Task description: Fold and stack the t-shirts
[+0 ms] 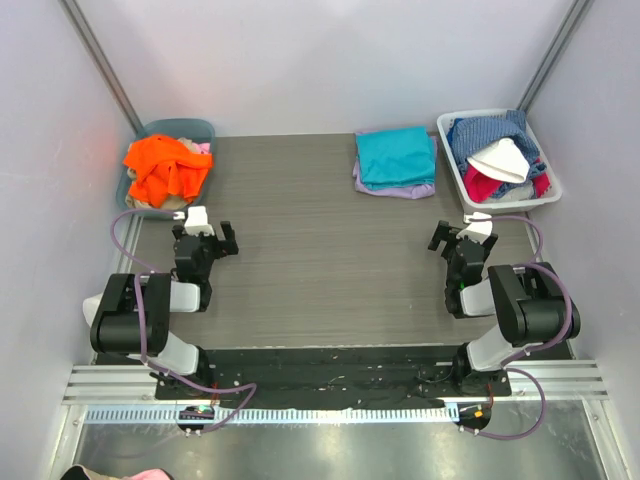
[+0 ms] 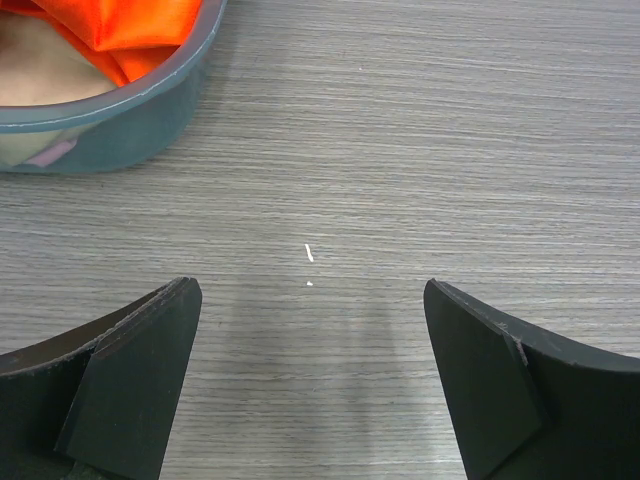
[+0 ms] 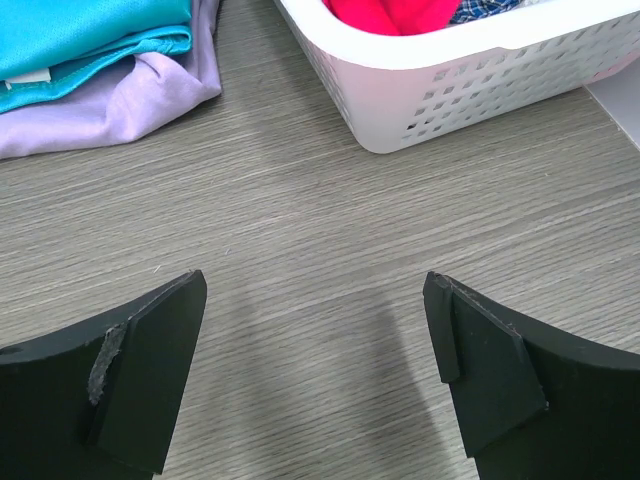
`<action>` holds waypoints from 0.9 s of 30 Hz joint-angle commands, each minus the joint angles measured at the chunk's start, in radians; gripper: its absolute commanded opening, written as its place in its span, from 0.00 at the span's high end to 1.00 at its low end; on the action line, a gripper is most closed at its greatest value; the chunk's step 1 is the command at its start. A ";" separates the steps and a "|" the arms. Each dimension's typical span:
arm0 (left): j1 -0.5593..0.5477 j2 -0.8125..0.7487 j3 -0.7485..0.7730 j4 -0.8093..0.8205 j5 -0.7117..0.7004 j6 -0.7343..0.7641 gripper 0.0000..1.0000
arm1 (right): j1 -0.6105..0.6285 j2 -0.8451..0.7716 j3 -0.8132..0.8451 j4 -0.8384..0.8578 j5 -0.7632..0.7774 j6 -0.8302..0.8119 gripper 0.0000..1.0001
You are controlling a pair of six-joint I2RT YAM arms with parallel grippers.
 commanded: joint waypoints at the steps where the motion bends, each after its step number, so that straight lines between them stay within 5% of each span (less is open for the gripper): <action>1: 0.002 -0.019 0.012 0.030 0.010 0.021 0.00 | 0.000 -0.014 0.003 0.067 0.049 0.020 0.00; 8: 0.002 -0.019 0.012 0.028 0.010 0.021 0.00 | 0.005 -0.095 -0.021 0.036 0.112 0.040 0.00; 14: 0.002 -0.022 0.012 0.025 -0.016 0.011 0.00 | 0.011 -0.272 0.052 -0.218 0.176 0.054 0.00; 18: 0.002 -0.103 0.021 -0.028 -0.181 -0.055 0.00 | 0.017 -0.359 0.083 -0.276 0.182 0.060 0.00; 27: -0.154 -0.441 0.042 -0.367 -0.358 -0.138 0.00 | 0.023 -0.286 0.512 -0.926 0.320 0.146 0.00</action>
